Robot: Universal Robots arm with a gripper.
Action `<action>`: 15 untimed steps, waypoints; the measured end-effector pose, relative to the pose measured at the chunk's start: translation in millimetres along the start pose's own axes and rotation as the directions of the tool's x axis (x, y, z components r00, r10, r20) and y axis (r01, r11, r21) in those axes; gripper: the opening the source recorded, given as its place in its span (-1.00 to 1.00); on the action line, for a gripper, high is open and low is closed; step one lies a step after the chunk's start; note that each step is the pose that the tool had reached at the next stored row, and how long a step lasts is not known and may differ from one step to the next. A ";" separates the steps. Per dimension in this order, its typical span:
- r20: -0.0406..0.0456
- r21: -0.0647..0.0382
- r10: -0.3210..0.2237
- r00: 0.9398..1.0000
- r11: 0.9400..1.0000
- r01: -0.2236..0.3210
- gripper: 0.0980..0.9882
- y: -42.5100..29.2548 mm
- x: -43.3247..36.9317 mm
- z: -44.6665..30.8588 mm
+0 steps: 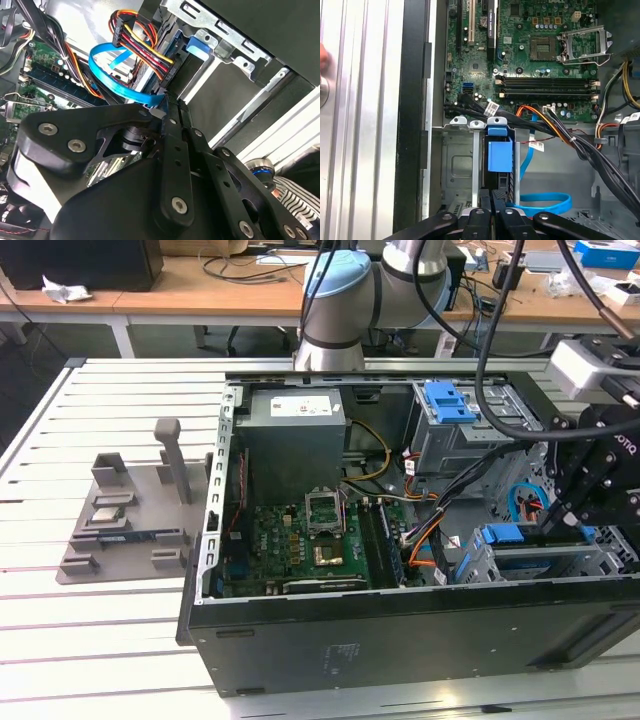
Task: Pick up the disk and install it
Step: 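Insert the second disk wire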
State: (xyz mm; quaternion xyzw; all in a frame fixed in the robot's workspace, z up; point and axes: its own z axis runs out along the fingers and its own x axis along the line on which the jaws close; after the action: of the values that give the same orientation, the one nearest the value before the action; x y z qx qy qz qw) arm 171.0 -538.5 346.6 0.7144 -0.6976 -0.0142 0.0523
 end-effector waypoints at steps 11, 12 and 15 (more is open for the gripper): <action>0.000 -0.002 -0.001 1.000 1.000 0.001 -0.86 -0.5 -11.6 0.5; 0.000 -0.002 -0.001 1.000 1.000 0.001 -0.86 -0.6 -13.9 0.5; 0.000 -0.004 -0.003 1.000 1.000 0.003 -0.86 -0.8 -17.1 2.4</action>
State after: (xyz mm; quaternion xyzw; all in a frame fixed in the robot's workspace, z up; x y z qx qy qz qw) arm 171.2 -521.6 343.2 0.7153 -0.6965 -0.0156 0.0536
